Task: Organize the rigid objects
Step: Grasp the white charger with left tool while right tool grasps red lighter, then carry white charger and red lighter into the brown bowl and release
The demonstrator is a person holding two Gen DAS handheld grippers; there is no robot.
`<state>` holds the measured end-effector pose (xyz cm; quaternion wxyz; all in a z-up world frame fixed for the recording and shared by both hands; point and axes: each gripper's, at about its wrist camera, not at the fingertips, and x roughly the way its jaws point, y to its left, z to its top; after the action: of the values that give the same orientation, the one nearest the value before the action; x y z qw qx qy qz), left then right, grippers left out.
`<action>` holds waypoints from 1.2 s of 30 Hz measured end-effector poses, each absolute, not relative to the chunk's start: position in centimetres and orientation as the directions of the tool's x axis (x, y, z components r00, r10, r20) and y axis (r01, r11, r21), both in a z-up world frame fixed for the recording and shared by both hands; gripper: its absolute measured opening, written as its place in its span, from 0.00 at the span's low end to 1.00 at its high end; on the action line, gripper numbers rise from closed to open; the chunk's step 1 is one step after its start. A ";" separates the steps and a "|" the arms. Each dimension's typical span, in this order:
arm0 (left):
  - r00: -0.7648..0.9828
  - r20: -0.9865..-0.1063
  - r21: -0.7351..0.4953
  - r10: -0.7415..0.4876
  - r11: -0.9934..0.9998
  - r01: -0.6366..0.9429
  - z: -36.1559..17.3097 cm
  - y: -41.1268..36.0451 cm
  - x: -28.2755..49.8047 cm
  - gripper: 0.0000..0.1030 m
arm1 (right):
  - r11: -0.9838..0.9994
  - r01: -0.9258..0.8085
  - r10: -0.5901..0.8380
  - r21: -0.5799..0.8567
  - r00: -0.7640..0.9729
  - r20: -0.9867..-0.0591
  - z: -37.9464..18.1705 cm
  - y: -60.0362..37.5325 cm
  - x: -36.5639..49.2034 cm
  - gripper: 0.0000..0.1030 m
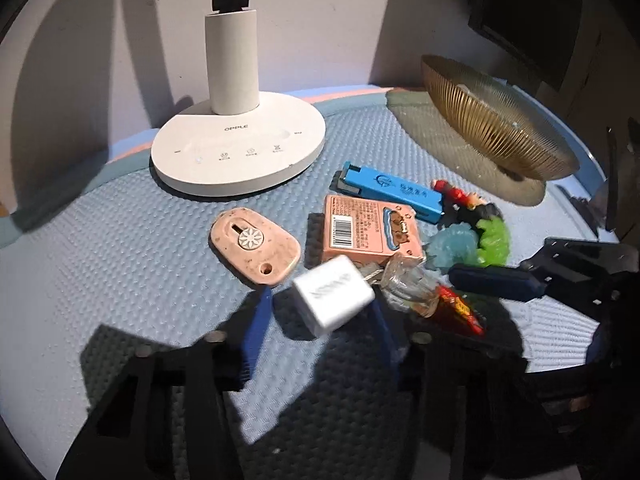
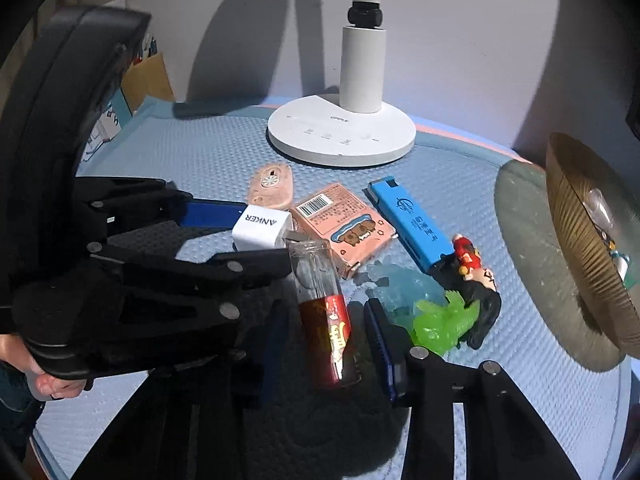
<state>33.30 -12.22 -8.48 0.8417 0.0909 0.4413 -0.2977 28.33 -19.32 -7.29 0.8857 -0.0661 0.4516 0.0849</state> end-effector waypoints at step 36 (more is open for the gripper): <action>0.372 -0.819 -0.161 -0.437 0.797 0.582 -8.4 -9.2 23.9 0.43 | 0.994 -0.100 0.017 -0.048 0.560 -0.828 -7.9 -22.0 18.3 0.53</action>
<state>23.92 -9.24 -8.39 0.8246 0.0776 0.4676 -0.3087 18.32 -22.02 -7.90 0.8820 -0.0447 0.4679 0.0333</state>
